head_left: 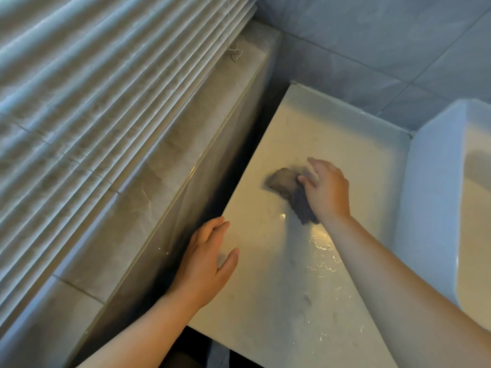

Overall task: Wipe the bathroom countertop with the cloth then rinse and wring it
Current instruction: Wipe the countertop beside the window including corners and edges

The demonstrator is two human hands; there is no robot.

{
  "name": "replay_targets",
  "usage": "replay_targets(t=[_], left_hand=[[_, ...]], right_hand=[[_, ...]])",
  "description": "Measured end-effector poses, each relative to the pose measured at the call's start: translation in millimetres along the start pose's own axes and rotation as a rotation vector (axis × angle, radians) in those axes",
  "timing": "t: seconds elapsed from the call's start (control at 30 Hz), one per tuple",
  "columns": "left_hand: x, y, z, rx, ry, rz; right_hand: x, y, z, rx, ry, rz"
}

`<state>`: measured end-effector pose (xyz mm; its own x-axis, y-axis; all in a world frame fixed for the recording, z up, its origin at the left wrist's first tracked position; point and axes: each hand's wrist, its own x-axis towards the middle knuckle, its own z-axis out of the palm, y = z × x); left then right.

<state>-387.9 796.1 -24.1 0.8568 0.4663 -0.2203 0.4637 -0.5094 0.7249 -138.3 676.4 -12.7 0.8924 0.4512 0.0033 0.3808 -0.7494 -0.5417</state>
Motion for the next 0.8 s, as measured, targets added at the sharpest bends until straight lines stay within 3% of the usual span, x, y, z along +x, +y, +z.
replay_targets(t=[0.07, 0.17, 0.33, 0.6, 0.8], left_hand=[[2.6, 2.0, 2.2, 0.015, 0.005, 0.006], [5.5, 5.2, 5.1, 0.038, 0.007, 0.01], [7.9, 9.1, 9.4, 0.097, 0.011, 0.014], [8.7, 10.9, 17.1, 0.156, 0.023, -0.003], [5.5, 12.0, 21.5, 0.186, 0.036, -0.015]], right_hand=[[-15.1, -1.5, 5.7, -0.061, 0.158, -0.139], [-43.0, -1.4, 21.1, -0.131, 0.025, -0.272], [-28.2, 18.9, 28.6, -0.195, 0.013, -0.258], [-7.2, 20.9, 24.9, 0.015, 0.039, -0.16], [-43.9, 34.5, 23.6, 0.088, -0.043, -0.287]])
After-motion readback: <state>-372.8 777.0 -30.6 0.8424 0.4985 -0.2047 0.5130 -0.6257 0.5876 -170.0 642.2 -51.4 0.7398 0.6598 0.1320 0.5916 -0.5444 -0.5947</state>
